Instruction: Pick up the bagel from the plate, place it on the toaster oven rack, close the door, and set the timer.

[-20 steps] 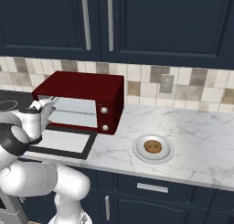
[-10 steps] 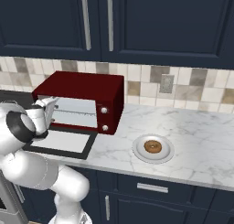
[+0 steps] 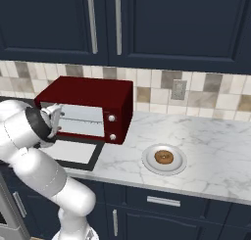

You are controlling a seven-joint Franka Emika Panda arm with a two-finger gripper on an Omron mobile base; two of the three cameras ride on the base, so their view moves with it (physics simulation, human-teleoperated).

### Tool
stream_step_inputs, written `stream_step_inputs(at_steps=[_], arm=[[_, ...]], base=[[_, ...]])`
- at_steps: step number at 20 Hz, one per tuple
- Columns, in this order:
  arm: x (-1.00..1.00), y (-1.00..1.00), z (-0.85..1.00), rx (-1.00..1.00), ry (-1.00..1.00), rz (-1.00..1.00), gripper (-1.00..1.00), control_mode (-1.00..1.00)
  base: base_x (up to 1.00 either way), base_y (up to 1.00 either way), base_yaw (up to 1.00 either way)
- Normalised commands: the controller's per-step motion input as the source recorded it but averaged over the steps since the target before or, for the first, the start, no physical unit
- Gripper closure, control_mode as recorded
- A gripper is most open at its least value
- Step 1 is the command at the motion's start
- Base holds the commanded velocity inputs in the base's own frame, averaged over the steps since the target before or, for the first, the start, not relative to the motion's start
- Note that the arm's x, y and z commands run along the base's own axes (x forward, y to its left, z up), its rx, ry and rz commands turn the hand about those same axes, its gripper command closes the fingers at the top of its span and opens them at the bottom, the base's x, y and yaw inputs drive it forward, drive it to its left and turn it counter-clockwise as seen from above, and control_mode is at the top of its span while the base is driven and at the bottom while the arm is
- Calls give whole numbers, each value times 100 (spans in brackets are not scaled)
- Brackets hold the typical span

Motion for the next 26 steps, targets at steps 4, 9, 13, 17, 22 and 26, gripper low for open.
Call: stream_step_inputs(at_steps=[4, 9, 13, 17, 22, 26], arm=[[26, 9, -8, -2, 0, 0, -100, -100], [28, 11, -13, -2, 0, 0, -100, -100], [29, 17, -18, -3, 0, 0, 100, -100], [14, 3, -21, -2, 0, 0, 100, -100], [-9, 0, -20, 0, 0, 0, 100, -100], [-57, 0, -19, 0, 0, 0, 100, -100]], base=[[0, 0, 0], [0, 0, 0], [0, 0, 0], [0, 0, 0], [0, 0, 0], [0, 0, 0]])
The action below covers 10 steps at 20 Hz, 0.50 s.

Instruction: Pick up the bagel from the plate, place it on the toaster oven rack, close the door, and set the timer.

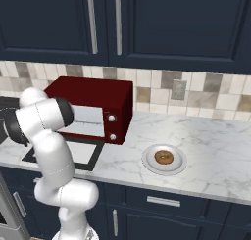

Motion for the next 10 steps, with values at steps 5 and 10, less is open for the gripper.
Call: stream_step_inputs(at_steps=[5, 10], arm=[[-81, 0, -18, 0, 0, 0, 100, -100], [-95, 0, -18, 0, 0, 0, 100, -100]], base=[[0, 0, 0], [0, 0, 0]])
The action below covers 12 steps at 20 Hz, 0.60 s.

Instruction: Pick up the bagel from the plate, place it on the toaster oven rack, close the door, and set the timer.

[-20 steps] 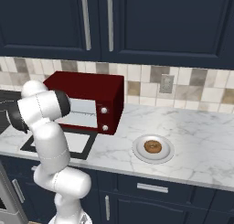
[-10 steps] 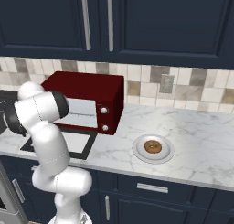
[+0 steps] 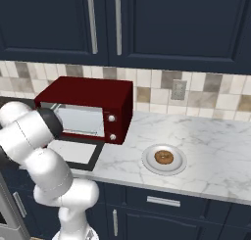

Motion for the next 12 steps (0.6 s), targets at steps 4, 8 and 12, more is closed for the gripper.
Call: stream_step_inputs(at_steps=[4, 8, 12], arm=[[-94, 0, -8, 0, 0, 0, 100, -100], [-84, 0, 0, 0, 3, 0, 100, -100], [-60, 0, 0, 0, 8, -1, -100, -100]], base=[[0, 0, 0], [0, 0, 0], [0, 0, 0]])
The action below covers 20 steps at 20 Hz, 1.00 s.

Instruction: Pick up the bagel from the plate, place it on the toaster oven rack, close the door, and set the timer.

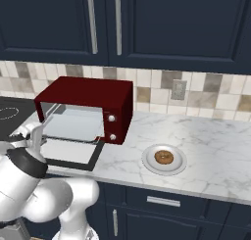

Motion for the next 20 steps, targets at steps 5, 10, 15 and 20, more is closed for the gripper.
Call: stream_step_inputs(at_steps=[5, 10, 15, 20], arm=[[-41, 0, 25, 5, 9, -4, -100, -100], [-66, 0, 92, 20, 7, -6, -100, -100], [-49, -26, 91, 27, 10, -16, -100, -100], [-9, -63, 62, 32, 14, -29, -100, -100]], base=[[0, 0, 0], [0, 0, 0], [0, 0, 0], [0, 0, 0]])
